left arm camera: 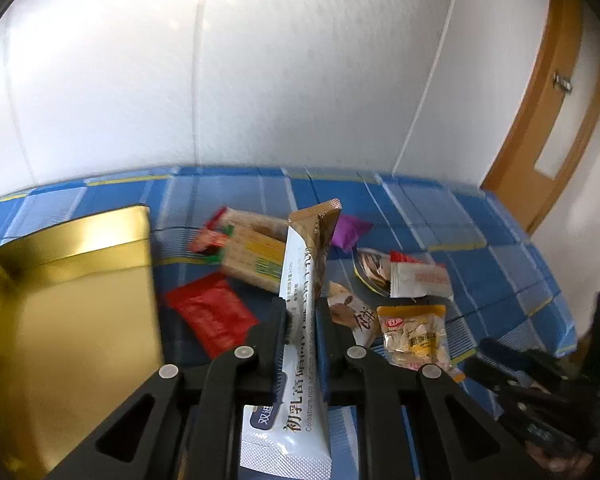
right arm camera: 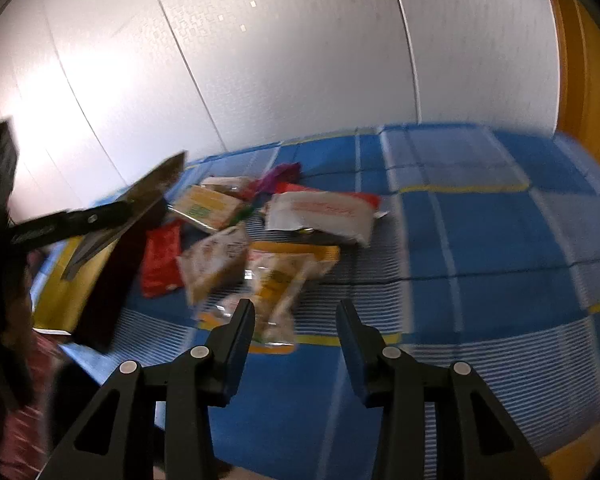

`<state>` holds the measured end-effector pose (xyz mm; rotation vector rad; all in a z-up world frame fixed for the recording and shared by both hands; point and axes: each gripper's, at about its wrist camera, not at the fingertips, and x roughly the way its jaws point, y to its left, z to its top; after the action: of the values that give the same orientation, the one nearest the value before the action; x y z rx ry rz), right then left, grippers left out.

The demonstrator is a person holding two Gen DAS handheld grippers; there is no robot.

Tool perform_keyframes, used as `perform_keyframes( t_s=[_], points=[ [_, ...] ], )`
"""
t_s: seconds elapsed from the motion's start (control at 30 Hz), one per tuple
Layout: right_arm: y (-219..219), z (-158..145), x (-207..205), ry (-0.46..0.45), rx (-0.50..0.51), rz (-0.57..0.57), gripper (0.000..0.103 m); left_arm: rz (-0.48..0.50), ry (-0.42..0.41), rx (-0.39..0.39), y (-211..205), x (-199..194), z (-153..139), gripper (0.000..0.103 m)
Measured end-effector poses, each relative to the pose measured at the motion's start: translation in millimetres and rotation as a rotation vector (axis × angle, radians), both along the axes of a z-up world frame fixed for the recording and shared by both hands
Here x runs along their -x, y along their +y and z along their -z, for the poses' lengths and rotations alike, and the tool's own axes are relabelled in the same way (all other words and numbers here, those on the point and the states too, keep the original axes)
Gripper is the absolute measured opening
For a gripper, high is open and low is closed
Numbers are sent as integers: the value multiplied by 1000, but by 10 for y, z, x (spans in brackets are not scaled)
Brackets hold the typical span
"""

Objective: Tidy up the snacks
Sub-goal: 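Grasp the long white bar box with the left gripper and lift it, then drop the bar box in the tray with left while right grasps a clear bag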

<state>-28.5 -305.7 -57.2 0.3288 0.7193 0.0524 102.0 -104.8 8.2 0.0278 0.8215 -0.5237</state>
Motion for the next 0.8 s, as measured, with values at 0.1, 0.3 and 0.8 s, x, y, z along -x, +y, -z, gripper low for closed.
perform_keyframes(
  t_s=[0.1, 0.3, 0.8],
  points=[
    [19, 1, -101, 25, -62, -16, 43, -59, -22, 53, 313, 111, -146, 13],
    [190, 68, -372, 111, 5, -14, 55, -291, -22, 117, 1088, 175, -195, 13],
    [372, 244, -550, 187, 153, -23, 39, -462, 88, 31, 1252, -358, 308, 33]
  ],
)
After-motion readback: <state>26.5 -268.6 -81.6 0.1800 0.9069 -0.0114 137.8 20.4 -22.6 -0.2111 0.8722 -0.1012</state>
